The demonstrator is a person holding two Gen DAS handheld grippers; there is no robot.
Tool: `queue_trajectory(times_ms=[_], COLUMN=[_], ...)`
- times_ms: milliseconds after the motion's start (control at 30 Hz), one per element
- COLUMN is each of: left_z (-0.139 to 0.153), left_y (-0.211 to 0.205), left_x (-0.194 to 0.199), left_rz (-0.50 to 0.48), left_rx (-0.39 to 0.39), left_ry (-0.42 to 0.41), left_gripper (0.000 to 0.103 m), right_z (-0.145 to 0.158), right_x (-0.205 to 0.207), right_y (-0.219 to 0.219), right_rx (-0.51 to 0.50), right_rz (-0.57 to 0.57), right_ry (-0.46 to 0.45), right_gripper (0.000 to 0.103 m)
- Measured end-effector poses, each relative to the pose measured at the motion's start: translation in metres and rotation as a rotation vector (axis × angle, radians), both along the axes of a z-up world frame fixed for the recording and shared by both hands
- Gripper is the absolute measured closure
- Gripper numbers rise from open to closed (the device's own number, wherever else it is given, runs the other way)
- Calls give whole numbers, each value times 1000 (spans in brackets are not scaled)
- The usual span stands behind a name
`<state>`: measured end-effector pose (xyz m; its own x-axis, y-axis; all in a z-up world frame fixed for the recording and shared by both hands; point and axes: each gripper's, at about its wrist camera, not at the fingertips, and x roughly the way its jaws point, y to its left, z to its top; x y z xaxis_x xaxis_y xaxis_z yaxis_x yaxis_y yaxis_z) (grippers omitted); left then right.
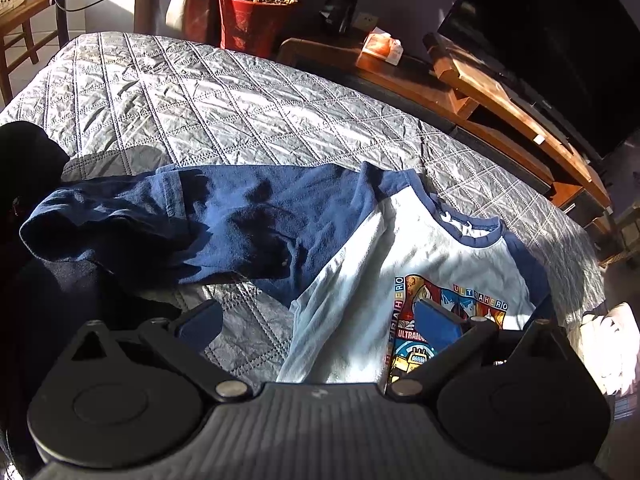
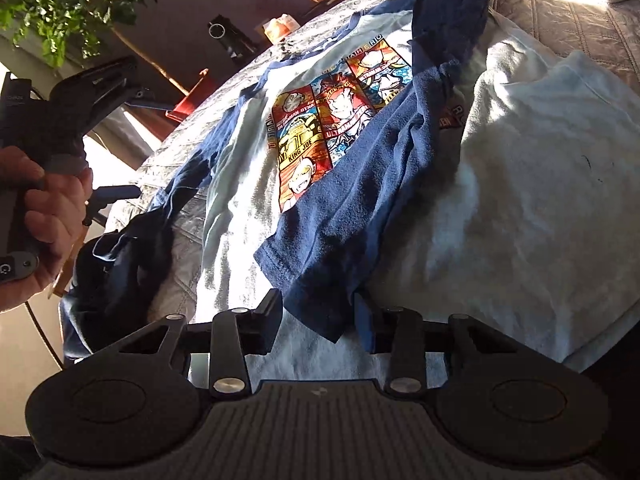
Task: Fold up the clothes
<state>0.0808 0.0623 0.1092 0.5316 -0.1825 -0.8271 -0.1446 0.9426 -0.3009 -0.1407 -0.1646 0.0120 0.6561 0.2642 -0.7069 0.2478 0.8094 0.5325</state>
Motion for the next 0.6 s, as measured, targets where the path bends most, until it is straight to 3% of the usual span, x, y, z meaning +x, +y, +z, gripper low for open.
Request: queue_trajectory(times_ms=[33,267,400,600], left_z=[0,0,0,-1], left_y=[0,0,1,2], left_x=[0,0,0,0], left_rz=[0,2,2,3], left_rx=[0,-4,-7,-3], left_ry=[1,1,1,1], left_gripper=[1,1,1,1], right_z=[-2,13,45,112], right_x=[0,-9,-21,-28], right_y=[-2,-17,-35,-59], right_rx=[3,-13,-60,-158], right_rz=[-8,7,25,23], right_ry=[-3,-59,-130,-307], right_gripper=[97,99,99,99])
